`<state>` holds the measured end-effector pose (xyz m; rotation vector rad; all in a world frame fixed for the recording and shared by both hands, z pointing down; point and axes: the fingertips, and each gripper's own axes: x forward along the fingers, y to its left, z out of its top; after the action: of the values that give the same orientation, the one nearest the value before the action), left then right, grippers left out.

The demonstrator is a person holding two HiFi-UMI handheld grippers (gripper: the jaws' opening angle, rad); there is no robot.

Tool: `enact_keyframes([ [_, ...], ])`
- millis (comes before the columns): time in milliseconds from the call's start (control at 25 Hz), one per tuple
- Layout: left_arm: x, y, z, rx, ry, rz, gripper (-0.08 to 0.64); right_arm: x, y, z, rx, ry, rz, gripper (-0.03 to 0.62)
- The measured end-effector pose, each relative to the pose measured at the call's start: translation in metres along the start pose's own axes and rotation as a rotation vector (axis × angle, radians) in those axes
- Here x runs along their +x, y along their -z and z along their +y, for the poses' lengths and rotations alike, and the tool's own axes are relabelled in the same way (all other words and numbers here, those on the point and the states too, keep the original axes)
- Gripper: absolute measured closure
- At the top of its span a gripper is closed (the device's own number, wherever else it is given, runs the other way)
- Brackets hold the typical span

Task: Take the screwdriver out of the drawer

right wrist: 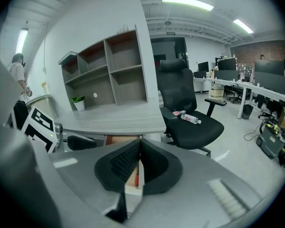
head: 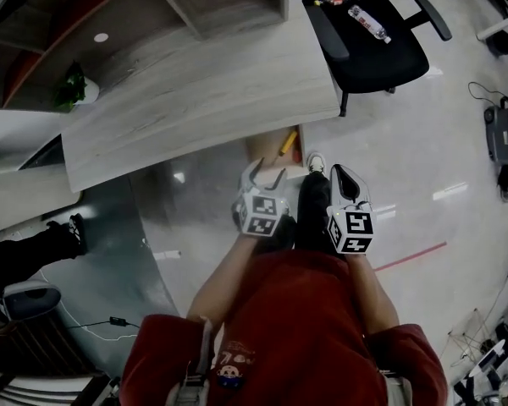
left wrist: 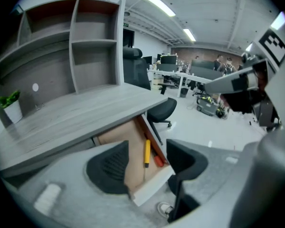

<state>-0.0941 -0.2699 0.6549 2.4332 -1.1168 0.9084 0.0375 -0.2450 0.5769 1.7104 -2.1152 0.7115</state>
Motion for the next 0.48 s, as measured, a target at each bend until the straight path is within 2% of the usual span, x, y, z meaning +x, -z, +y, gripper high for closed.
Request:
enact_keyframes([
  [480,0.110,0.032,-0.002,-0.006,0.005,0.148,0.314,0.049,0.041,-0.065,0.024,-0.017,0.100,0.591],
])
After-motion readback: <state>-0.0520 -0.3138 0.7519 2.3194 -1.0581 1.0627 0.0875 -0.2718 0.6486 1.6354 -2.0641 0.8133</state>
